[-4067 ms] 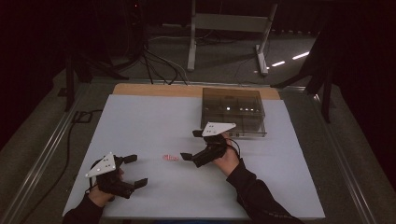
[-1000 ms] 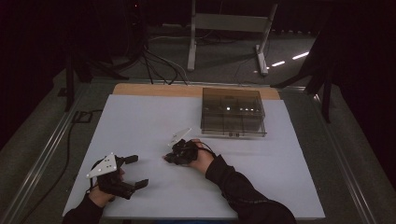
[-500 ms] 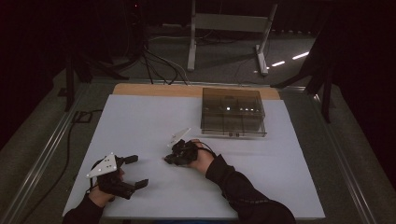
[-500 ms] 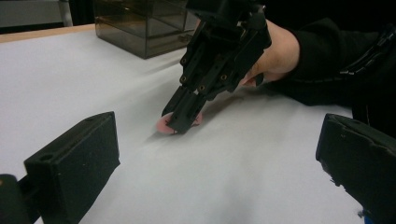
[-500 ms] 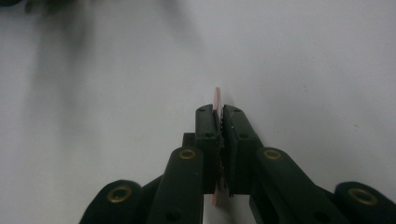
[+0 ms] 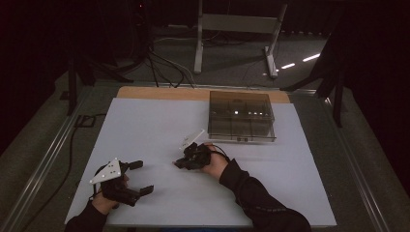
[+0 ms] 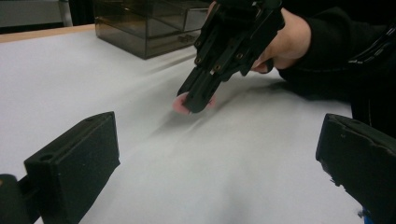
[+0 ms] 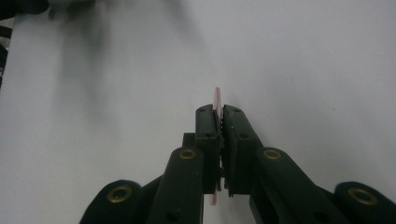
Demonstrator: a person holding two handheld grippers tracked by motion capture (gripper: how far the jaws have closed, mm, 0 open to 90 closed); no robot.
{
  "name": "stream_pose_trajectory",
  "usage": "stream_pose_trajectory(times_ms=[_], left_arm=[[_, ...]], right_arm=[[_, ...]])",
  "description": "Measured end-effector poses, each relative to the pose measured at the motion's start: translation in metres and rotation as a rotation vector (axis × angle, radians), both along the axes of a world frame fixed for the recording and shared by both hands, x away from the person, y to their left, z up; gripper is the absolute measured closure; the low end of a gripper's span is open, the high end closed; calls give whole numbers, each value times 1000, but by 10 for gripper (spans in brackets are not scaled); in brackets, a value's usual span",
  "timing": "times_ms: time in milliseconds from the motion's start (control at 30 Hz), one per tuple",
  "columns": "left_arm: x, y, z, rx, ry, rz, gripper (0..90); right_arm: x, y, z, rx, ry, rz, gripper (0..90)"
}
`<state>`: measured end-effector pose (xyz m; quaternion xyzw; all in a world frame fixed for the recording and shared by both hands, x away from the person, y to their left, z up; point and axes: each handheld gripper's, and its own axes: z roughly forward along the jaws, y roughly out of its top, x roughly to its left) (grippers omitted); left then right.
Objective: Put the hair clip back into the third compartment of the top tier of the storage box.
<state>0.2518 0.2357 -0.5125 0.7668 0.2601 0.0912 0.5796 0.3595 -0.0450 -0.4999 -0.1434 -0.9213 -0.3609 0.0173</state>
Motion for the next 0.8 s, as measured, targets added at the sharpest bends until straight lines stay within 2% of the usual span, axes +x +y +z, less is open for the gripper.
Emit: stream_pose_trajectory(times_ms=[300, 800], left_arm=[[0, 0, 0, -2, 1, 2, 4], [1, 0, 0, -3, 0, 1, 5]], right_arm=[[0, -15, 11, 13, 10, -25, 860], [4, -32, 30, 41, -5, -54, 860]])
